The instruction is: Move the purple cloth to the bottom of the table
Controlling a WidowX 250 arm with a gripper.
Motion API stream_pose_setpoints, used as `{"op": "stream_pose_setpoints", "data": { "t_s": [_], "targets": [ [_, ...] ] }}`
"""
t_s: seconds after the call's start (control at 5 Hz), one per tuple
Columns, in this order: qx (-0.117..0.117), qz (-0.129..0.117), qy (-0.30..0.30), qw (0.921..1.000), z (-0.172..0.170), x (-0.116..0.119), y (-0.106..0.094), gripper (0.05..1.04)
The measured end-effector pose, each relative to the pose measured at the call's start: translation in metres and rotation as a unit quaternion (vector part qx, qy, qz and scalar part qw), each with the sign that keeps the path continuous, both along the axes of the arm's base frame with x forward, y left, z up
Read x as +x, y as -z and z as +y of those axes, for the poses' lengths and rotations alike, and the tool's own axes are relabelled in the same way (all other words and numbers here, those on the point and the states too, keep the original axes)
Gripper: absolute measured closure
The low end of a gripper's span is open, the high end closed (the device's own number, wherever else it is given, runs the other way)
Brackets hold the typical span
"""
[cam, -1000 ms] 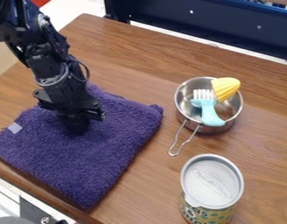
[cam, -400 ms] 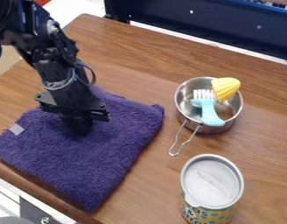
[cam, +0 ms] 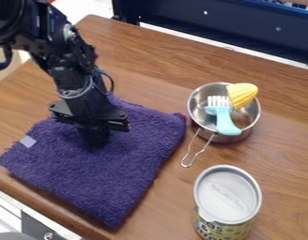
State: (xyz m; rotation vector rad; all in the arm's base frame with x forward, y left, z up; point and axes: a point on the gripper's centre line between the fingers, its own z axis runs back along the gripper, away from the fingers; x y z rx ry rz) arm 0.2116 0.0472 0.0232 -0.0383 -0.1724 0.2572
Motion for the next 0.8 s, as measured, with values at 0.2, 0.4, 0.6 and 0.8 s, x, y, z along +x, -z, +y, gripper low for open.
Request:
{"op": "stream_pose_setpoints", "data": {
  "t_s": [0.2,0.4,0.6,0.8],
  "targets": [
    [0.002,-0.004,0.002,1.0,-0.006,0.001,0.001,1.031],
    [0.0,-0.006,0.005,1.0,-0.014,0.002,0.001,1.031],
    [-0.005,-0.01,0.003,0.9999,-0.016,0.0,0.001,1.015],
    [-0.017,-0.006,0.0,0.9998,-0.014,0.001,-0.002,0.879]
  ]
}}
